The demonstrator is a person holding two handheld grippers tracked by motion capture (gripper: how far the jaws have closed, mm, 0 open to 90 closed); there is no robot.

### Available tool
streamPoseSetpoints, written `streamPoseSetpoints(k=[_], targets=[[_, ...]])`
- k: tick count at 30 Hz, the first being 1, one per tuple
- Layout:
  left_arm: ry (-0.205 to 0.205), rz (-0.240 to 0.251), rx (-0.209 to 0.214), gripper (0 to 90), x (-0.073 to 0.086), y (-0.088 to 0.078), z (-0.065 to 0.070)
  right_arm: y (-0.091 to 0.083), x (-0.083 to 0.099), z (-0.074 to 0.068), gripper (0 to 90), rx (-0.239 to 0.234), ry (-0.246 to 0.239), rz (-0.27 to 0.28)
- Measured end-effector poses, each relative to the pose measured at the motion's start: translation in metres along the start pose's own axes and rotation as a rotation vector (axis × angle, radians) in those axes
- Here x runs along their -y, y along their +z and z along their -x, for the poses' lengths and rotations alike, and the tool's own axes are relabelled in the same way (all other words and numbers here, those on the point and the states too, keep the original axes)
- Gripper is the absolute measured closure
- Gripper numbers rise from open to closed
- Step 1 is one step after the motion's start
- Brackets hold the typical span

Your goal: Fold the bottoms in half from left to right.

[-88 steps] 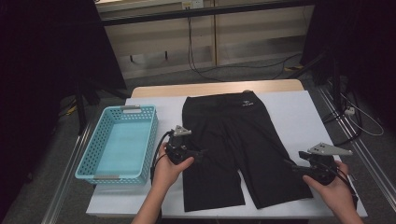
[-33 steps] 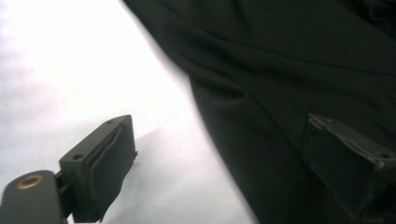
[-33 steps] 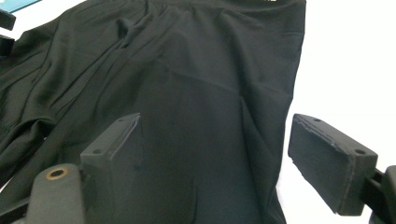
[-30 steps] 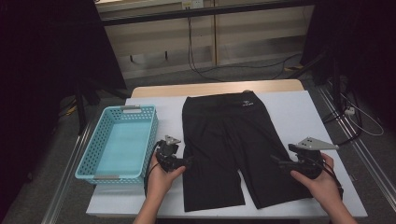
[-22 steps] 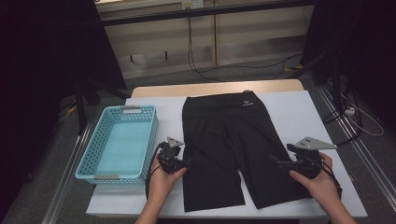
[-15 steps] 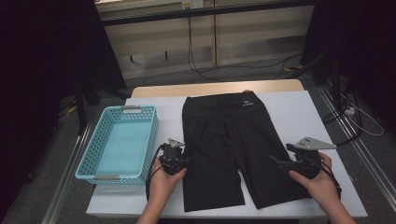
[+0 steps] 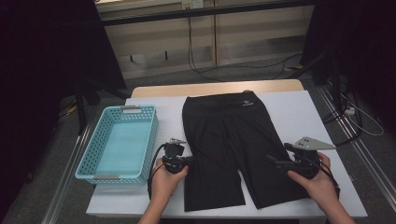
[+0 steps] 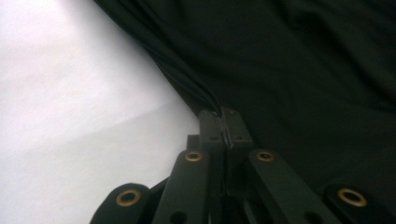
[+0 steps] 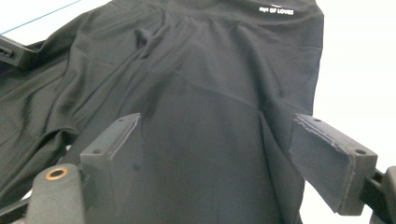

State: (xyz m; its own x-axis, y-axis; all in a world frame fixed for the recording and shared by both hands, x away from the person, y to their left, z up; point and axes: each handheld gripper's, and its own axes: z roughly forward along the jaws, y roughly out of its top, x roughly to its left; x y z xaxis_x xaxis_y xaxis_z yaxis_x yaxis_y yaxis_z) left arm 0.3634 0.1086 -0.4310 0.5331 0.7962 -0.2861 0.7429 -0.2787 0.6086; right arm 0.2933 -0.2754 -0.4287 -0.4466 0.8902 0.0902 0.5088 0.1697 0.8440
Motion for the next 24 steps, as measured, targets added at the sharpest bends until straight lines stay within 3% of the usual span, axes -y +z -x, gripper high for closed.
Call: streamPoseSetpoints(k=[3,12,14,16,18,19,24], targets=[[-0.004,0.007,0.024,89.3,-0.003,-0.004,0.000,0.001,-0.001,-0.002,17.6,-0.007,-0.005,0.002],[-0.005,0.016,0.037,87.3,0.000,-0.003,-0.006,0.004,0.000,-0.004,17.5,-0.015,-0.008,-0.008],[0.011,0.011,0.026,80.4,0.001,-0.002,-0.008,0.004,0.000,-0.004,17.5,-0.016,-0.008,-0.008],[0.024,0.005,0.010,63.6,0.002,-0.001,-0.009,0.004,0.000,-0.004,17.5,-0.017,-0.008,-0.007],[0.062,0.015,-0.025,56.5,0.005,-0.001,-0.011,0.003,0.001,-0.004,17.5,-0.015,-0.005,-0.005],[0.074,0.016,-0.048,48.6,0.006,-0.001,-0.011,0.002,0.001,-0.003,17.5,-0.015,-0.006,-0.004],[0.130,0.054,-0.080,40.8,0.013,-0.003,-0.007,0.001,0.002,0.000,17.5,-0.008,0.003,-0.007]])
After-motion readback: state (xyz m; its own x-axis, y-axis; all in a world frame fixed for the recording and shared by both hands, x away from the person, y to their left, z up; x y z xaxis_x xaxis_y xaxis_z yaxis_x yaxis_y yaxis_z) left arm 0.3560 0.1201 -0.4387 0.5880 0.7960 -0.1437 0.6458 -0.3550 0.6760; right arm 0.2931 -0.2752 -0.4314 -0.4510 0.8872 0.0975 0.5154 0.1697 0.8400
